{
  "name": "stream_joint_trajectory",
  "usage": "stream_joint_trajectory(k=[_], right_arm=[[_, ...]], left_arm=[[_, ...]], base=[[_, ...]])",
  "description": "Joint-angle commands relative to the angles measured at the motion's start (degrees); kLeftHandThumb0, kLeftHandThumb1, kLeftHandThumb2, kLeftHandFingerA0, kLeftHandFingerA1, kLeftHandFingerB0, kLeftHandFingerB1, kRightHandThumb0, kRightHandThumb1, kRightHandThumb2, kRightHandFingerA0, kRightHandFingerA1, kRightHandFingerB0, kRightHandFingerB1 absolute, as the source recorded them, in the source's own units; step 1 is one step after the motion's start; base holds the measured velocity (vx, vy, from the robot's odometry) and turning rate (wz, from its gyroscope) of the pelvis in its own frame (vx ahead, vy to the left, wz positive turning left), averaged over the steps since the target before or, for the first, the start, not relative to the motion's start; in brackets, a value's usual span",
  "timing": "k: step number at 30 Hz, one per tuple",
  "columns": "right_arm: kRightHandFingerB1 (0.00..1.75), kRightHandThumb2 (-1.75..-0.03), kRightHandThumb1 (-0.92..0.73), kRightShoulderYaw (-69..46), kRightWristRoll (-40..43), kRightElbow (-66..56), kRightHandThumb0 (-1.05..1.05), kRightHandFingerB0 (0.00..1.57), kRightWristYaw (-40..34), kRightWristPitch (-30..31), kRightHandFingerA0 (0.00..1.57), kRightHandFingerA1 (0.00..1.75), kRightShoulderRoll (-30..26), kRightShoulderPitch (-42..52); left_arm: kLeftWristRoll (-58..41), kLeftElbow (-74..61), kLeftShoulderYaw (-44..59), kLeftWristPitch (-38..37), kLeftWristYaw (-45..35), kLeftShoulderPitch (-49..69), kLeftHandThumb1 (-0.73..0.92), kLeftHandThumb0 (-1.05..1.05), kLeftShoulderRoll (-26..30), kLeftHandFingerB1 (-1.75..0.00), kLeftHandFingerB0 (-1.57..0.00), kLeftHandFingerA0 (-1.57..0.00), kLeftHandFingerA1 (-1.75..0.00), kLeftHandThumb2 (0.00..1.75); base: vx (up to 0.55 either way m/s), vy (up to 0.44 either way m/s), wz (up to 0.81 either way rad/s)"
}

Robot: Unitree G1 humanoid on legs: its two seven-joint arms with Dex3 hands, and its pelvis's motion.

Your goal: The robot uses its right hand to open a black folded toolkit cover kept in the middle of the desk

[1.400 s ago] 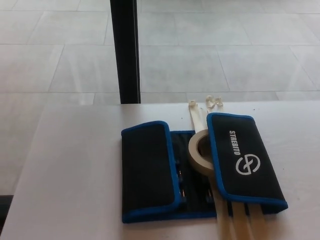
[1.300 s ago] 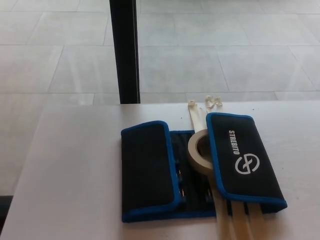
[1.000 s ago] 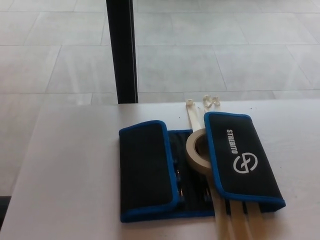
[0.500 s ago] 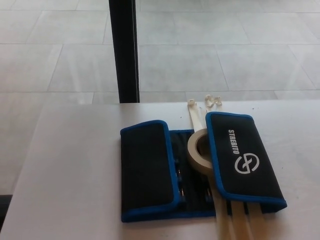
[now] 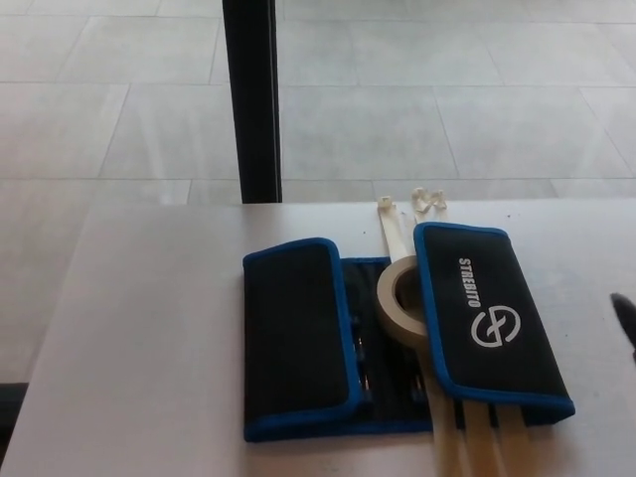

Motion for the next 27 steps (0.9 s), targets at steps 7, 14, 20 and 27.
stream_joint_trajectory(k=[7,14,20,27], right_arm=[[0.18,-0.86,-0.53,20.61,-23.92,2.5,-0.83,0.1,0.41,-4.63,0.0,0.08,-3.2,-5.11],[0.34,-0.82,-0.45,23.47,-25.23,5.7,-0.67,0.1,-0.92,-3.38,0.0,0.18,-3.52,-6.57],[0.35,-0.81,-0.45,24.46,-26.93,7.16,-0.65,0.09,-2.95,-5.34,0.0,0.17,-4.6,-6.88],[0.37,-0.84,-0.46,26.58,-31.32,7.83,-0.61,0.07,-4.68,-6.65,0.0,0.23,-6.34,-7.5]], left_arm=[[-2.22,0.92,1.49,-0.32,-1.82,-0.1,0.81,-1.02,2.91,-0.42,-0.25,-0.3,-0.58,0.86],[-2.1,1.15,1.32,-0.33,-2.0,-0.1,0.81,-1.03,3.04,-0.42,-0.26,-0.29,-0.58,0.83],[-1.63,1.08,0.7,-0.38,-2.17,-0.06,0.92,-0.96,3.52,-0.39,-0.28,-0.29,-0.54,0.73],[-1.64,1.24,0.64,-0.54,-2.48,-0.12,0.92,-0.96,3.88,-0.39,-0.27,-0.3,-0.57,0.74]], base=[[0.0,0.0,0.0],[0.0,0.0,0.0],[0.0,0.0,0.0],[0.0,0.0,0.0]])
